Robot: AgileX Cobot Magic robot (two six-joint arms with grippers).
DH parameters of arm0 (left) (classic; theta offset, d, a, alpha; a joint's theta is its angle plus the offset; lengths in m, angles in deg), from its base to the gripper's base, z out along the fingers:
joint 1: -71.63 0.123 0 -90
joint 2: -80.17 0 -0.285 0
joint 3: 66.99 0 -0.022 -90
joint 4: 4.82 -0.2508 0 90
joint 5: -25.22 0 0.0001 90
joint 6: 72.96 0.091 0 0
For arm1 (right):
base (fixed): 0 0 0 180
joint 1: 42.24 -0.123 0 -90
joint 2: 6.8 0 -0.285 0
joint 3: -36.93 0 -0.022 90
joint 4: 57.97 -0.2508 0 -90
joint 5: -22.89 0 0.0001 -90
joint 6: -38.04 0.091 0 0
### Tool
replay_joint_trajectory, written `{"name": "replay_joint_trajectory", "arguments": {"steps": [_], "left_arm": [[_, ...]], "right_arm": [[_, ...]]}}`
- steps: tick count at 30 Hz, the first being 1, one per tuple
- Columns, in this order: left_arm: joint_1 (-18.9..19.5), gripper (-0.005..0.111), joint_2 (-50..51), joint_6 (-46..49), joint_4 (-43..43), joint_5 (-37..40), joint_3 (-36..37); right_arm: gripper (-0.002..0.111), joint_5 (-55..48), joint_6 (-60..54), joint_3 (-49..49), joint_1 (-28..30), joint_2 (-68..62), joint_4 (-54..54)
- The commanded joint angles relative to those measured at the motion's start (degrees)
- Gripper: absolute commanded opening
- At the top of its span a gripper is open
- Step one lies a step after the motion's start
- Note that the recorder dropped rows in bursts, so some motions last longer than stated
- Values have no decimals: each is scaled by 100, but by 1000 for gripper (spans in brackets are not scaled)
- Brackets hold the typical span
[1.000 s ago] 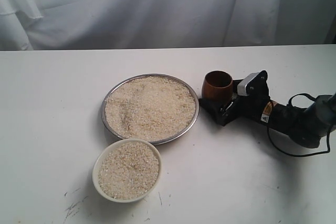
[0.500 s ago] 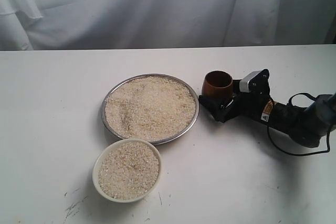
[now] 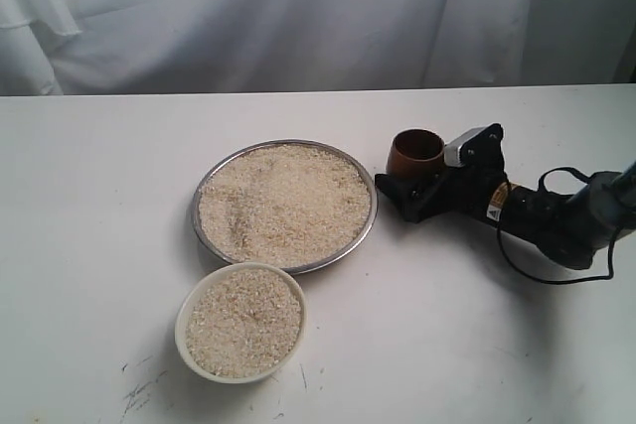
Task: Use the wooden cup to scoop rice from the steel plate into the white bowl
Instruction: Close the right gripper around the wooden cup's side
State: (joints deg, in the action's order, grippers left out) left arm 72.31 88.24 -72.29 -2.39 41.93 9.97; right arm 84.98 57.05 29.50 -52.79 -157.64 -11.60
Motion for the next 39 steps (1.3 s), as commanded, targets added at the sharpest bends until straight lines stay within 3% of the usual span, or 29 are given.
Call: {"name": "replay_joint_trajectory", "arguments": {"steps": [1,17,30,33,39], "left_arm": [[-9,0,-29,-18,4,-36,26],[-9,0,-29,-18,4,-36,26],[-9,0,-29,-18,4,-36,26],[-9,0,-29,-18,4,-36,26],[-9,0,-29,-18,4,-36,26]], "right_arm": [[92,-243,-66,121,-112,14,-62],[92,-25,221,209,-178,-102,-563],[83,-42,235,461,-178,-325,-636],[66,-42,235,461,-178,-328,-647],[0,-179,1282,461,-92,-186,-205]]}}
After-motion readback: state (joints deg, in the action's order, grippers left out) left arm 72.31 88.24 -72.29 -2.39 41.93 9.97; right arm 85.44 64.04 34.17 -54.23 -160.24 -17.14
